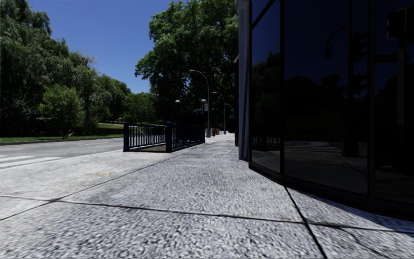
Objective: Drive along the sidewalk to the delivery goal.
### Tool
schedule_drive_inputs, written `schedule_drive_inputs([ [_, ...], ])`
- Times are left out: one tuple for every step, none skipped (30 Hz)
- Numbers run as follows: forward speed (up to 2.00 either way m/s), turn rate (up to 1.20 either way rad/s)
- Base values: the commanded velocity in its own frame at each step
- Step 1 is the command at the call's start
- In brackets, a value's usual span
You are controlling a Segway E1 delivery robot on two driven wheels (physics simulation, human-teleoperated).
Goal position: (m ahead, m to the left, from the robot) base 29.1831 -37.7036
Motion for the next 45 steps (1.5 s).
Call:
schedule_drive_inputs([
  [1.95, 0.40],
  [1.95, 0.40],
  [1.95, 0.46],
  [1.95, 0.48],
  [1.95, 0.48],
  [1.95, 0.48],
  [1.95, 0.48],
  [1.95, 0.48],
  [1.95, 0.48],
  [1.95, 0.48],
  [1.95, 0.46],
  [1.95, 0.41],
  [1.95, 0.41],
  [1.95, 0.33],
  [1.95, 0.00],
  [1.95, 0.00],
  [1.95, 0.00],
  [1.95, 0.00],
  [1.95, 0.00],
  [1.95, 0.00],
  [1.95, 0.00],
  [1.95, 0.00],
  [1.95, 0.00],
  [1.95, 0.00],
  [1.95, 0.00],
  [1.95, 0.00],
  [1.95, 0.00],
  [1.95, 0.00],
  [1.95, -0.11],
  [1.95, -0.11],
  [1.95, -0.22],
  [1.95, -0.25],
  [1.95, -0.26],
  [1.95, -0.26],
  [1.95, -0.26],
  [1.95, -0.26],
  [1.95, -0.26],
  [1.95, -0.26],
  [1.95, -0.26],
  [1.95, -0.26],
  [1.95, -0.26],
  [1.95, -0.26],
  [1.95, -0.26],
  [1.95, -0.26],
  [1.95, -0.27],
])
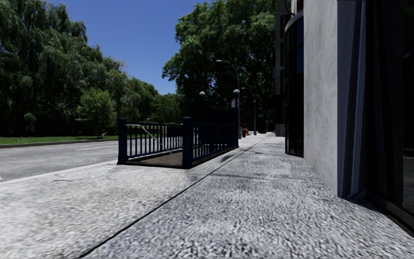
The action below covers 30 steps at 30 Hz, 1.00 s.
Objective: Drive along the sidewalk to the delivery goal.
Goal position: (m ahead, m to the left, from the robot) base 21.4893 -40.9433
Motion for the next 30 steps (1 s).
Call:
schedule_drive_inputs([
  [1.95, -0.29],
  [1.95, -0.29],
  [1.95, -0.29],
  [1.95, -0.30],
  [1.95, -0.32],
  [1.95, -0.32],
  [1.95, -0.35],
  [1.95, -0.40],
  [1.95, -0.44],
  [1.95, -0.44],
  [1.95, -0.45],
  [1.95, -0.46],
  [1.95, -0.46],
  [1.95, -0.46],
  [1.95, -0.46],
  [1.95, -0.46],
  [1.95, -0.46],
  [1.95, -0.46],
  [1.95, -0.46],
  [1.95, -0.46],
  [1.95, -0.46],
  [1.95, -0.40],
  [1.95, -0.40],
  [1.95, -0.26],
  [1.95, 0.00],
  [1.95, 0.00],
  [1.95, 0.00],
  [1.95, 0.00],
  [1.95, 0.00],
  [1.95, 0.00],
])
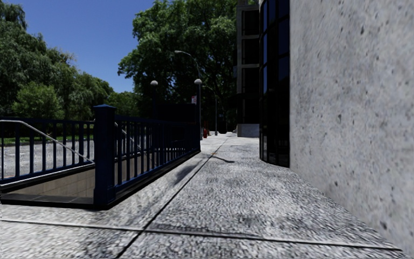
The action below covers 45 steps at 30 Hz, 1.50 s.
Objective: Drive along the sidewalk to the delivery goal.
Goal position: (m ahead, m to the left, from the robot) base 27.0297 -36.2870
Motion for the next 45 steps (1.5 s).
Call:
schedule_drive_inputs([
  [1.95, 0.00],
  [1.95, 0.00],
  [1.95, 0.00],
  [1.95, 0.00],
  [1.95, 0.00],
  [1.95, 0.00],
  [1.95, 0.00],
  [1.95, 0.00],
  [1.95, 0.00],
  [1.95, 0.00],
  [1.95, 0.00],
  [1.95, -0.02],
  [1.95, -0.19],
  [1.95, -0.19],
  [1.95, -0.24],
  [1.95, -0.25],
  [1.95, -0.25],
  [1.95, -0.26],
  [1.95, -0.28],
  [1.95, -0.28],
  [1.95, -0.28],
  [1.95, -0.29],
  [1.95, -0.29],
  [1.95, -0.29],
  [1.95, -0.29],
  [1.95, -0.30],
  [1.95, -0.30],
  [1.95, -0.30],
  [1.95, -0.30],
  [1.95, -0.30],
  [1.95, -0.27],
  [1.95, -0.27],
  [1.95, -0.14],
  [1.95, -0.09],
  [1.95, -0.08],
  [1.95, -0.08],
  [1.95, -0.17],
  [1.95, -0.64],
  [1.95, -0.64],
  [1.95, -0.72],
  [1.95, -0.74],
  [1.95, -0.72],
  [1.95, -0.72],
  [1.95, -0.49],
  [1.95, -0.18],
])
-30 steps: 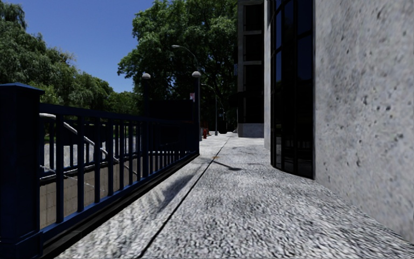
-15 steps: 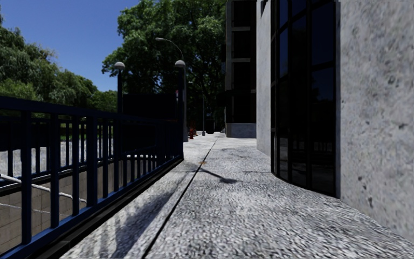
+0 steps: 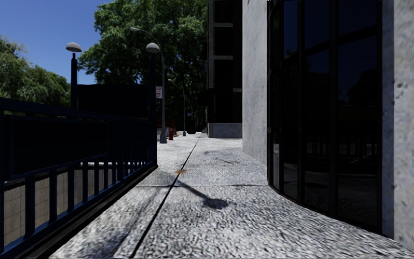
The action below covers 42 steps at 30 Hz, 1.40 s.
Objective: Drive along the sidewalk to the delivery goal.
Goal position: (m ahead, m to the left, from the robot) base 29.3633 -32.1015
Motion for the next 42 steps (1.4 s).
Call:
schedule_drive_inputs([
  [1.95, -0.04],
  [1.95, -0.04],
  [1.95, 0.00],
  [1.95, 0.00],
  [1.95, 0.00],
  [1.95, 0.00],
  [1.95, 0.00],
  [1.95, 0.00],
  [1.95, 0.00],
  [1.95, 0.00],
  [1.95, 0.00],
  [1.95, 0.00],
  [1.95, 0.00],
  [1.95, 0.00],
  [1.95, 0.00],
  [1.95, 0.00],
  [1.95, 0.00],
  [1.95, 0.15],
  [1.95, 0.34],
  [1.95, 0.39],
  [1.95, 0.39],
  [1.95, 0.41],
  [1.95, 0.37],
  [1.95, 0.37],
  [1.95, 0.13],
  [1.95, 0.00],
  [1.95, 0.00],
  [1.95, 0.00],
  [1.95, 0.00],
  [1.95, 0.00],
  [1.95, 0.00],
  [1.95, 0.00],
  [1.95, 0.00],
  [1.95, 0.00],
  [1.95, 0.00],
  [1.95, 0.00],
  [1.95, 0.00],
  [1.95, 0.00],
  [1.95, 0.00],
  [1.95, 0.00],
  [1.95, 0.00],
  [1.95, 0.00],
])
